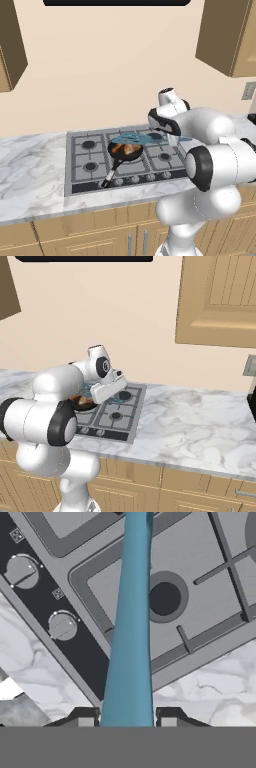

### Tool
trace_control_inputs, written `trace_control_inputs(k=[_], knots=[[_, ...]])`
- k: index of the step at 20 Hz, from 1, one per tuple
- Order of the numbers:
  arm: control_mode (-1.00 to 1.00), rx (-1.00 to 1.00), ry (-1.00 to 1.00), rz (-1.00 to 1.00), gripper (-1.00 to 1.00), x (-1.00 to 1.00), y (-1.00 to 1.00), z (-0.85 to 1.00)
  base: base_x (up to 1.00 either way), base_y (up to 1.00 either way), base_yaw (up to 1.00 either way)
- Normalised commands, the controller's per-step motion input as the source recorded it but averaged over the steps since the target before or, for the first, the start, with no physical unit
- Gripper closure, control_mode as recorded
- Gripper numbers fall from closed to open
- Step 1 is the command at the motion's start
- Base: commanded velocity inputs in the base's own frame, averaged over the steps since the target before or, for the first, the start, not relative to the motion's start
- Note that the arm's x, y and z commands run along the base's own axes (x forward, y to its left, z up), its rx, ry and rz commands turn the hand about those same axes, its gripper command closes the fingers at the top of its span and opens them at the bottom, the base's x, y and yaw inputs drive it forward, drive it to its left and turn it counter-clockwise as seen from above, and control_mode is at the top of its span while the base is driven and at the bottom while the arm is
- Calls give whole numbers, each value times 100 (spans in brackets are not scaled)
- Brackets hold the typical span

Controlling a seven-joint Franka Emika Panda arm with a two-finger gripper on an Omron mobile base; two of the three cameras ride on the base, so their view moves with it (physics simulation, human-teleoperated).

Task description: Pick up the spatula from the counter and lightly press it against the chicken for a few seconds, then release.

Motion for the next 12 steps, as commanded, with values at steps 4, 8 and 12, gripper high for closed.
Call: trace_control_inputs(k=[4,8,12], knots=[[-100,0,0,0,100,18,0,-9,0,0,0],[-100,0,0,0,100,24,0,-20,0,0,0],[-100,0,0,0,100,24,0,-22,0,0,0]])
